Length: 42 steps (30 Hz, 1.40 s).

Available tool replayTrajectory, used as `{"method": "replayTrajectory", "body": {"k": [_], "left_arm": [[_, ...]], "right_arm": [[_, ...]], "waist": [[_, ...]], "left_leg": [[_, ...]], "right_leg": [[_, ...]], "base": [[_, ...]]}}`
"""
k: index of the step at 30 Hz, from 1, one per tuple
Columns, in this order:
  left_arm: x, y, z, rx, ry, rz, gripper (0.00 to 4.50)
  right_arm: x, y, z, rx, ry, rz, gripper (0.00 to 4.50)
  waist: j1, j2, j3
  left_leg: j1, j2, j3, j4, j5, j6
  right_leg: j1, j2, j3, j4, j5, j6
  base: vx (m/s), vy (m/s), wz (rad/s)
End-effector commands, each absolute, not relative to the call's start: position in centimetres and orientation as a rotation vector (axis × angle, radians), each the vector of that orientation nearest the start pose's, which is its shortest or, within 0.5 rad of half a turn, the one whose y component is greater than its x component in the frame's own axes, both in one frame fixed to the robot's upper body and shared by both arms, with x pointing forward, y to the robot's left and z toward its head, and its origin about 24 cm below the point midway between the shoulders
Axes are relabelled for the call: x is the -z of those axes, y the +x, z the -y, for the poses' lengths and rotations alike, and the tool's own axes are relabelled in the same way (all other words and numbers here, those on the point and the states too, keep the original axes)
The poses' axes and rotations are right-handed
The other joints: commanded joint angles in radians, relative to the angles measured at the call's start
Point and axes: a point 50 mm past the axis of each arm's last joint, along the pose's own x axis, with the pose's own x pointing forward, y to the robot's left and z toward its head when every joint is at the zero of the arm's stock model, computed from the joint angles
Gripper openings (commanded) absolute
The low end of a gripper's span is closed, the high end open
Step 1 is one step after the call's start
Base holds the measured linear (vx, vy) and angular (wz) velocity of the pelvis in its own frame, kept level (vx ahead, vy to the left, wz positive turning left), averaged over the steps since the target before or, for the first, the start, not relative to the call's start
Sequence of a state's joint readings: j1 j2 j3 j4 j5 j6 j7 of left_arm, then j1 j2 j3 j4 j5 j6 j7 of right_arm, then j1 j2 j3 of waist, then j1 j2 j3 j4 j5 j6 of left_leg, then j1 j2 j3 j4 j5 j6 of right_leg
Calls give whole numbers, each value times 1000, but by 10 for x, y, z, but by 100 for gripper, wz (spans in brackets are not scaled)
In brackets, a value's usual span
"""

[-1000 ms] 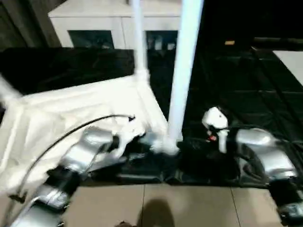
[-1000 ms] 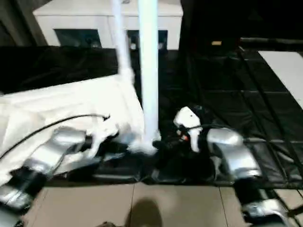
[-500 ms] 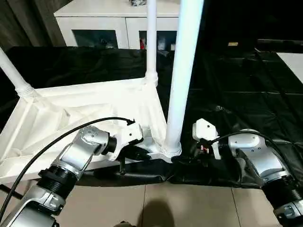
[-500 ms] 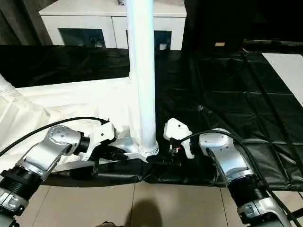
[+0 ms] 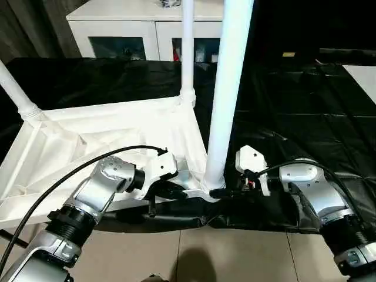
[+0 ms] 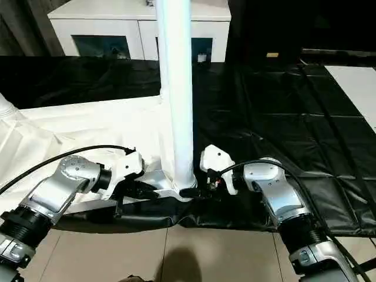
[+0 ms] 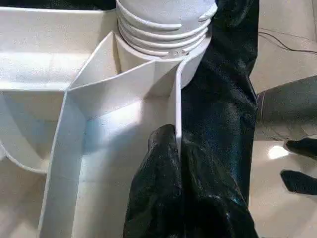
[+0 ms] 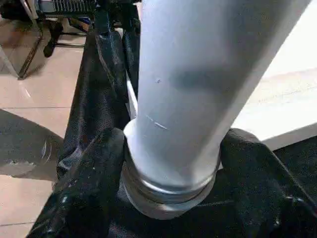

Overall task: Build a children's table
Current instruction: Rotate leg to tighten

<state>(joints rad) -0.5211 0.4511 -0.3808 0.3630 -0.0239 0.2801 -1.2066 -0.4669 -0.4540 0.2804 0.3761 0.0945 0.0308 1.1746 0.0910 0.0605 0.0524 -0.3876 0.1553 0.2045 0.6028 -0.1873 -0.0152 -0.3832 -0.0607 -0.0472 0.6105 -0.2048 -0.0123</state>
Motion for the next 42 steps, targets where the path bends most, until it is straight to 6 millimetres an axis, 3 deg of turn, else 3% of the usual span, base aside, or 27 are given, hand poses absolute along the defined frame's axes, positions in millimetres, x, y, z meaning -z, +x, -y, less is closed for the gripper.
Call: {"method": "replayTrajectory", "body": {"k": [1, 8, 10, 14, 19, 22, 23, 25, 26, 27, 28, 30, 31, 32, 33, 36, 37, 38, 41, 42], "left_arm": [[-55, 298, -131, 1375, 458, -552, 0], [-55, 298, -131, 1377, 455, -561, 0], [-54, 299, -131, 1365, 445, -566, 0], [-49, 307, -126, 1275, 426, -568, 0], [-48, 333, -101, 1018, 374, -509, 0], [-50, 340, -88, 933, 330, -489, 0], [-50, 343, -85, 906, 319, -483, 0], [-50, 347, -78, 847, 301, -473, 0], [-50, 351, -74, 794, 291, -464, 0], [-49, 354, -70, 747, 290, -454, 0], [-49, 356, -67, 719, 291, -448, 0], [-49, 358, -64, 706, 303, -434, 0], [-49, 358, -63, 705, 304, -434, 0], [-49, 359, -63, 703, 306, -433, 0], [-50, 359, -62, 712, 314, -430, 0], [-49, 356, -64, 773, 334, -433, 0], [-48, 355, -66, 802, 341, -437, 0], [-48, 355, -66, 802, 341, -437, 0], [-46, 353, -68, 825, 355, -445, 0], [-45, 351, -71, 863, 368, -454, 0]], "right_arm": [[-67, 298, 141, -1365, -400, -267, 276], [-67, 296, 139, -1377, -348, -265, 263], [-65, 300, 137, -1308, -310, -254, 263], [-55, 311, 132, -1108, -244, -258, 262], [-34, 324, 121, -706, -143, -346, 262], [-27, 328, 118, -559, -136, -375, 262], [-25, 329, 117, -518, -137, -379, 262], [-24, 332, 115, -424, -121, -377, 262], [-23, 334, 114, -342, -111, -373, 262], [-25, 337, 108, -275, -118, -364, 262], [-26, 339, 105, -236, -125, -358, 262], [-29, 342, 94, -238, -140, -344, 262], [-30, 342, 93, -239, -140, -344, 262], [-30, 343, 91, -241, -141, -342, 262], [-33, 343, 89, -262, -127, -328, 318], [-41, 344, 94, -319, -67, -286, 338], [-44, 345, 98, -340, -78, -269, 352], [-44, 345, 98, -340, -78, -269, 366], [-47, 346, 102, -389, -93, -254, 375], [-49, 345, 105, -461, -109, -246, 375]], "waist": [[-2, -8, -63], [-1, -7, -65], [-2, -6, -64], [-11, -9, -60], [-22, -7, -57], [-35, -5, -58], [-35, -4, -60], [-38, -4, -59], [-36, -2, -62], [-38, 5, -61], [-39, 0, -65], [-36, 1, -65], [-36, 1, -66], [-34, 2, -68], [-33, 2, -68], [-30, 1, -68], [-31, 1, -67], [-32, -6, -66], [-37, -1, -65], [-37, -5, -65]], "left_leg": [[24, 88, -46, -75, -192, 63], [25, 87, -45, -73, -186, 67], [25, 87, -45, -74, -188, 68], [28, 85, -45, -77, -222, 42], [36, 83, -53, -86, -288, -20], [33, 80, -52, -87, -292, -26], [32, 79, -54, -85, -288, -22], [32, 77, -52, -83, -284, -19], [29, 76, -52, -82, -266, -11], [29, 75, -51, -81, -258, -11], [32, 76, -51, -82, -251, -13], [28, 73, -50, -79, -233, 1], [24, 75, -52, -80, -224, 10], [26, 76, -50, -77, -208, 21], [24, 76, -50, -77, -196, 30], [21, 78, -50, -76, -187, 50], [21, 79, -51, -78, -191, 55], [20, 79, -51, -79, -192, 55], [22, 79, -49, -77, -206, 53], [23, 78, -49, -77, -206, 55]], "right_leg": [[31, -99, 50, -70, -158, -250], [32, -99, 50, -69, -146, -255], [31, -98, 49, -69, -146, -257], [27, -99, 51, -77, -213, -251], [23, -102, 51, -86, -310, -216], [22, -100, 53, -88, -280, -208], [27, -102, 53, -86, -266, -212], [23, -101, 54, -90, -254, -215], [27, -104, 55, -88, -237, -214], [23, -101, 54, -90, -230, -215], [26, -97, 53, -87, -196, -220], [27, -99, 53, -85, -165, -224], [34, -101, 52, -82, -151, -223], [32, -101, 52, -80, -123, -225], [35, -100, 51, -77, -103, -226], [39, -104, 51, -76, -87, -228], [38, -103, 50, -76, -91, -230], [41, -103, 49, -78, -100, -228], [37, -104, 50, -81, -139, -233], [39, -102, 50, -82, -139, -235]], "base": [[0, 0, 0], [0, 0, 0], [0, 0, 0], [0, 0, 0], [0, 0, 0], [0, 0, 0], [0, 0, 0], [0, 0, 0], [0, 0, 0], [0, 0, 0], [0, 0, 0], [0, 0, 0], [0, 0, 0], [0, 0, 0], [0, 0, 0], [0, 0, 0], [0, 0, 0], [0, 0, 0], [0, 0, 0], [0, 0, 0]]}}
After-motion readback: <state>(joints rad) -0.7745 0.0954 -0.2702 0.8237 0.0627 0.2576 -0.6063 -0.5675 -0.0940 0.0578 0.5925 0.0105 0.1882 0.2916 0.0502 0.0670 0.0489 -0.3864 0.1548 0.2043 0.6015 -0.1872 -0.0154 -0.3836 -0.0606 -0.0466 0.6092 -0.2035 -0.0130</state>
